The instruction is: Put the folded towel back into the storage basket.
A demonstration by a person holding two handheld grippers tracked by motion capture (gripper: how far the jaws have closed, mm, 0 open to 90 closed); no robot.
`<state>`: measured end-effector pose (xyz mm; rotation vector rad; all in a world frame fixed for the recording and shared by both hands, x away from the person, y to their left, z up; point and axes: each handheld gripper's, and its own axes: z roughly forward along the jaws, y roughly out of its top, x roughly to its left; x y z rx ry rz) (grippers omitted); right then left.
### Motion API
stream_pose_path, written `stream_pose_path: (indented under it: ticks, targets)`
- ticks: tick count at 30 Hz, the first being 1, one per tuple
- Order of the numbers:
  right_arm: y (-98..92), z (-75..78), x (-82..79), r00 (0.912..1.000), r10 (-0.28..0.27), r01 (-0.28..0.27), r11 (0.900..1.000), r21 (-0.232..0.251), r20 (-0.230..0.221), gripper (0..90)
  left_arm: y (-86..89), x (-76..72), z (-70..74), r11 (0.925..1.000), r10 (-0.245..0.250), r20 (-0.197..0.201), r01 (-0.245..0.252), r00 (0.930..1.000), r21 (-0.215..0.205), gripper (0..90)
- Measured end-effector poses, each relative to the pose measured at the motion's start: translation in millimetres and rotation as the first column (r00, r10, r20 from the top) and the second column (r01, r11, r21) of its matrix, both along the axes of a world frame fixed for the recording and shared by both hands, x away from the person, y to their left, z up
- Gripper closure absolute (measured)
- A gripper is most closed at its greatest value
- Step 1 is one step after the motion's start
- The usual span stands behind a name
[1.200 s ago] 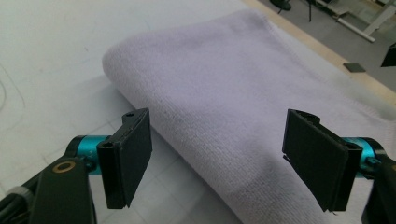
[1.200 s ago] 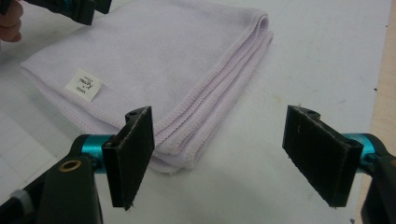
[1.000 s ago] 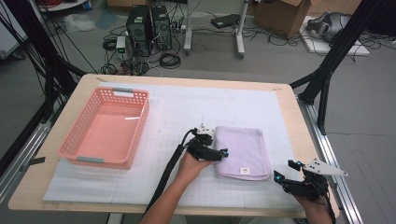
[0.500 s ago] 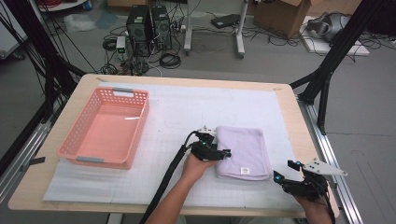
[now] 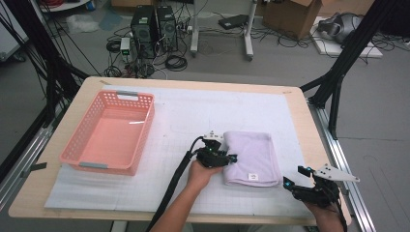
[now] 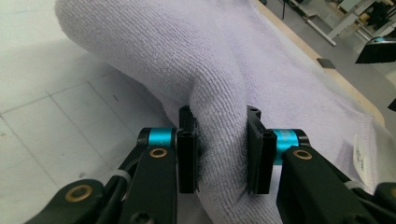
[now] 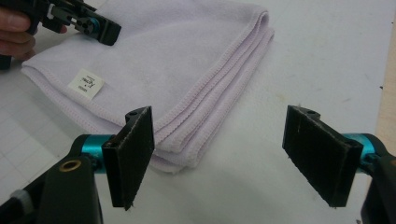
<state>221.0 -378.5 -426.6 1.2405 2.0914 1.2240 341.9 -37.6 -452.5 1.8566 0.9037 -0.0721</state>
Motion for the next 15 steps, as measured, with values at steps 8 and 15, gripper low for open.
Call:
stream_pose_path:
  ticks: [8, 15]
  targets:
    - [0.8, 0.0, -0.6, 1.0000, 0.002, -0.002, 1.000, -0.002, 0.002, 24.2, 10.1, -9.3, 15.8, 0.9993, -0.026, 0.105, 0.028, 0.9941, -0.023, 71.4]
    - [1.7, 0.1, -0.7, 1.0000, 0.005, -0.005, 1.000, -0.004, -0.002, 24.2, 25.0, -19.5, 25.1, 0.9974, -0.032, 0.193, 0.044, 0.9806, -0.057, 71.4]
